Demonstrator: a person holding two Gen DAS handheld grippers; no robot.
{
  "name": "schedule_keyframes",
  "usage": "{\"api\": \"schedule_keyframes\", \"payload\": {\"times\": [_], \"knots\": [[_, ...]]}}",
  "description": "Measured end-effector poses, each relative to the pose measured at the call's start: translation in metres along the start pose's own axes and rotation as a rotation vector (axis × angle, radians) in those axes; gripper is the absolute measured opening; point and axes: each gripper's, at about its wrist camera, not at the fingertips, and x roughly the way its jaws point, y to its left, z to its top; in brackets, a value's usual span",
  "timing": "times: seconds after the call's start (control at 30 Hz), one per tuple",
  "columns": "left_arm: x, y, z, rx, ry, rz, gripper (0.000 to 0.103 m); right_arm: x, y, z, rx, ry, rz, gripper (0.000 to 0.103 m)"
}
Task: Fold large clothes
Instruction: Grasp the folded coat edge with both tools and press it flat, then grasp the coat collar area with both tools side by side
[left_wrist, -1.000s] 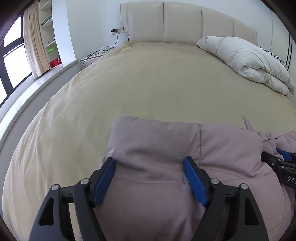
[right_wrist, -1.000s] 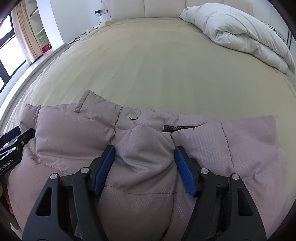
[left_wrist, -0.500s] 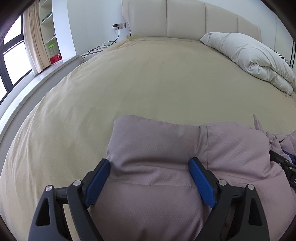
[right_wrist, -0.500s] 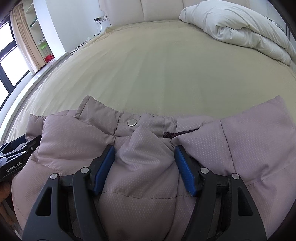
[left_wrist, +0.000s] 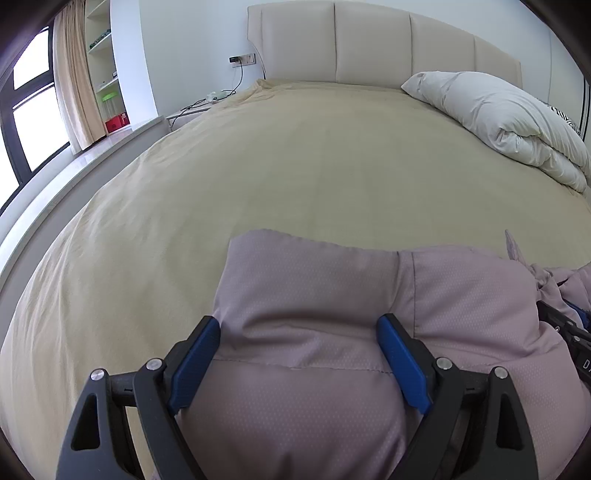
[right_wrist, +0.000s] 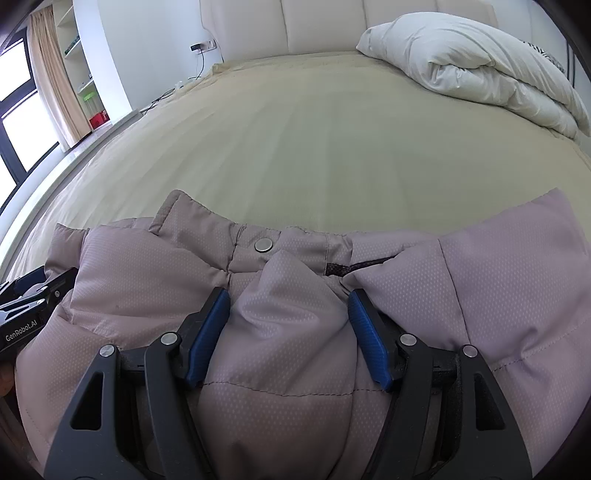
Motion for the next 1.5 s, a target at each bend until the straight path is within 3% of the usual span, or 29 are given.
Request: {"api": "schedule_keyframes", "payload": {"times": [0.23,0.33,0.43,0.53,0.63,0.7,0.83,1.07,1.5], "knots": [[-0.003,0.000,-0.001,0.001,-0.004,0.007,0.090,-0.009,0.000,-0.001,0.004,-0.015,0.007,0.066],[-0.008,0.003,-0.002,-0.008,0.007,0.003,0.090,-0.043,-0.008,-0.003,0.045,-0.050,0.044,0.066],[-0.026,0.014,-0.006,-0.058,0.003,-0.025,0.090,-0.102,-0.022,-0.014,0.056,-0.170,0.013,0.066],[-0.064,0.018,-0.018,-0.091,-0.063,-0.035,0.086,-0.133,-0.043,-0.033,0.028,-0.197,-0.148,0.066],[-0.084,0.007,-0.025,-0.036,-0.102,-0.044,0.085,-0.126,-0.081,-0.051,0.129,-0.099,-0.170,0.066],[-0.070,0.003,-0.027,-0.002,-0.063,-0.026,0.086,-0.115,-0.101,-0.064,0.201,-0.069,-0.147,0.066],[-0.043,0.021,-0.028,-0.092,-0.021,-0.061,0.098,-0.105,-0.101,-0.074,0.193,-0.082,-0.179,0.067],[-0.031,0.020,-0.033,-0.109,-0.040,-0.088,0.098,-0.090,-0.120,-0.080,0.253,-0.095,-0.087,0.067],[-0.026,0.020,-0.035,-0.119,-0.049,-0.105,0.098,-0.088,-0.121,-0.080,0.261,-0.130,-0.076,0.067]]}}
